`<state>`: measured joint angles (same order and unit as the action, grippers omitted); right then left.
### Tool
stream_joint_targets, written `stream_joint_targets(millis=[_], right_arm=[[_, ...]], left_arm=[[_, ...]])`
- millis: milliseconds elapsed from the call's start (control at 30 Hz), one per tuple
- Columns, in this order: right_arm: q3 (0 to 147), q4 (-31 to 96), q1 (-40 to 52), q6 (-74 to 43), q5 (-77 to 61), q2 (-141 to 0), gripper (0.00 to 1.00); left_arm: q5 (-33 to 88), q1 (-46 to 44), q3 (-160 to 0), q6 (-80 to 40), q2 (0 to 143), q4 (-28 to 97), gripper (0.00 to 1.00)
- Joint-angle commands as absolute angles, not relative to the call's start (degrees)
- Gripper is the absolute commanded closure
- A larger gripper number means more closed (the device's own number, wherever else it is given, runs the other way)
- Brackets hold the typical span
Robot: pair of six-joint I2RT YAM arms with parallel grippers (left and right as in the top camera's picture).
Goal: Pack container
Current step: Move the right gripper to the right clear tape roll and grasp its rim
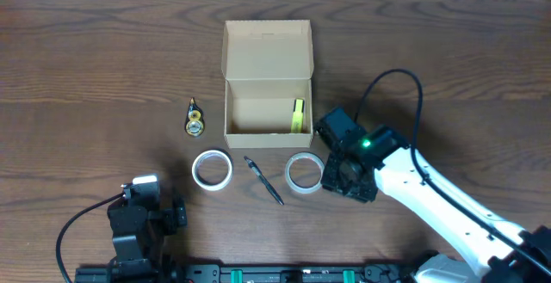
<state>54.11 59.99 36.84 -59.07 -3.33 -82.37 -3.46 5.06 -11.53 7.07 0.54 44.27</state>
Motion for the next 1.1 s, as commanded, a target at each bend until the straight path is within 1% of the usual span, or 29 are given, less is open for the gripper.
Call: stream_joint_targets(millis=[0, 133, 267, 333, 533, 767, 967, 1067], right_arm=[[50.83, 56.23, 37.21, -62.92, -4.95, -81.97, 0.49], [47.51, 50.28, 37.21, -64.27, -4.47, -82.02, 0.36], [46.26, 45.56, 37.21, -64.27, -2.94, -82.15, 0.31], [46.26, 44.01, 37.21, -64.27, -1.50, -82.81, 0.24], [46.26, 39.81, 37.21, -64.27, -1.32, -86.61, 0.20], [46.26, 38.96, 37.21, -66.70, -1.54, -91.24, 0.21], [46.26, 38.04, 37.21, -67.46, -1.56, -92.88, 0.26], [46.26, 36.91, 37.21, -68.36, -1.56, -92.95, 0.35]], left_arm=[[-4.64, 4.84, -10.22, 5.98, 0.21, 45.82, 0.05], [-4.64, 4.84, -10.22, 5.98, 0.21, 45.82, 0.05], [-4.64, 4.84, -10.22, 5.98, 0.21, 45.82, 0.04], [-4.64, 4.84, -10.22, 5.98, 0.21, 45.82, 0.05], [-4.64, 4.84, -10.22, 5.98, 0.21, 45.82, 0.05], [-4.64, 4.84, -10.22, 5.98, 0.21, 45.82, 0.05], [-4.64, 4.84, -10.22, 5.98, 0.21, 45.82, 0.05], [-4.64, 4.84, -10.22, 5.98, 0.21, 45.82, 0.05]])
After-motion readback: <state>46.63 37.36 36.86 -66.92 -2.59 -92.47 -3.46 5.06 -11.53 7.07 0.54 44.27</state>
